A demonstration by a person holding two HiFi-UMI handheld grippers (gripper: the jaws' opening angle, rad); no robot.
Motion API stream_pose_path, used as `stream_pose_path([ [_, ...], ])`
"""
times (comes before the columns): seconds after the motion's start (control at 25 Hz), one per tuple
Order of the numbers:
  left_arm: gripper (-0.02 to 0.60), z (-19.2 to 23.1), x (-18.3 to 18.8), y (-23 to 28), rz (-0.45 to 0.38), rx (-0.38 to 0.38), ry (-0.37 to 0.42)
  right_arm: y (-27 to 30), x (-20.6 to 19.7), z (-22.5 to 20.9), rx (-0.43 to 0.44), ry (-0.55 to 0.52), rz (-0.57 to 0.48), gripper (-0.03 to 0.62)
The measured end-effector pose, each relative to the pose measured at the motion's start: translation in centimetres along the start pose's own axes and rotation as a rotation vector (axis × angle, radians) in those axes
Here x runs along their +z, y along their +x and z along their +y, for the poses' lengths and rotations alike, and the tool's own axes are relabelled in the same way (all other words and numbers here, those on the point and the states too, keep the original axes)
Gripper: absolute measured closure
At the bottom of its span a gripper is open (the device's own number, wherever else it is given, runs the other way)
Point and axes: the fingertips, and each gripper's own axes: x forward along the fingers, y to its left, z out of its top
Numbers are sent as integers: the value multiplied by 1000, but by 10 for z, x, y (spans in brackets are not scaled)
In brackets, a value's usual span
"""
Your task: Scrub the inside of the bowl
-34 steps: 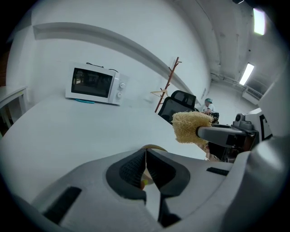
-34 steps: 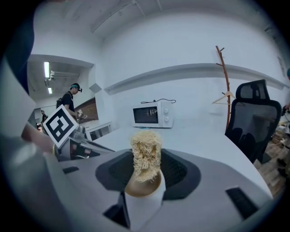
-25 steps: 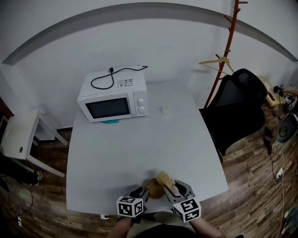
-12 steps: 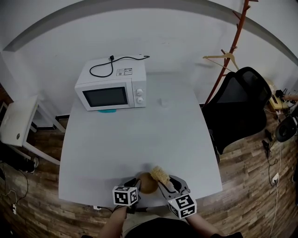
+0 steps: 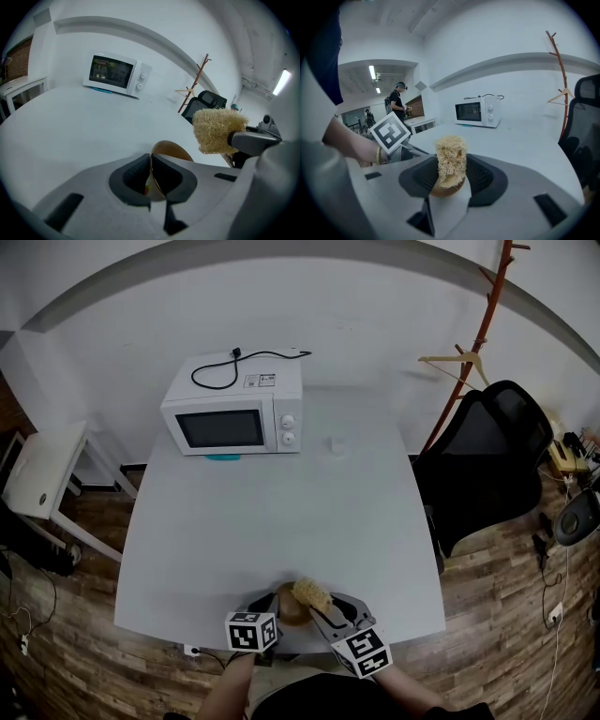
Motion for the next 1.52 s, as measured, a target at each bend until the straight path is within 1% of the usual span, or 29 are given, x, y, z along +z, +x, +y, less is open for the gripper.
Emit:
stream_pose_path([
  [0.16, 549, -5, 8, -6, -36, 11, 0, 3, -7, 7, 37, -27, 32, 422],
  [0.36, 549, -17, 18, -16, -79, 19, 13, 6, -16, 8, 52, -38, 77, 422],
  [0.76, 549, -39, 32, -32, -130, 20, 51, 8, -28, 0, 35, -38, 123, 422],
  [1.0, 549, -47, 34, -38, -144, 9, 64, 12, -30, 1, 34, -48, 161, 422],
  [1.2, 549, -55, 37, -36, -145, -22, 88, 15, -27, 3, 40, -49, 170, 422],
  [1.4, 548, -59, 46, -35, -159, -44, 94, 20, -21, 8, 69, -57, 164, 422],
  [1.52, 548, -58, 49, -35, -166, -44, 100, 23, -19, 15, 96, -72, 170, 422],
])
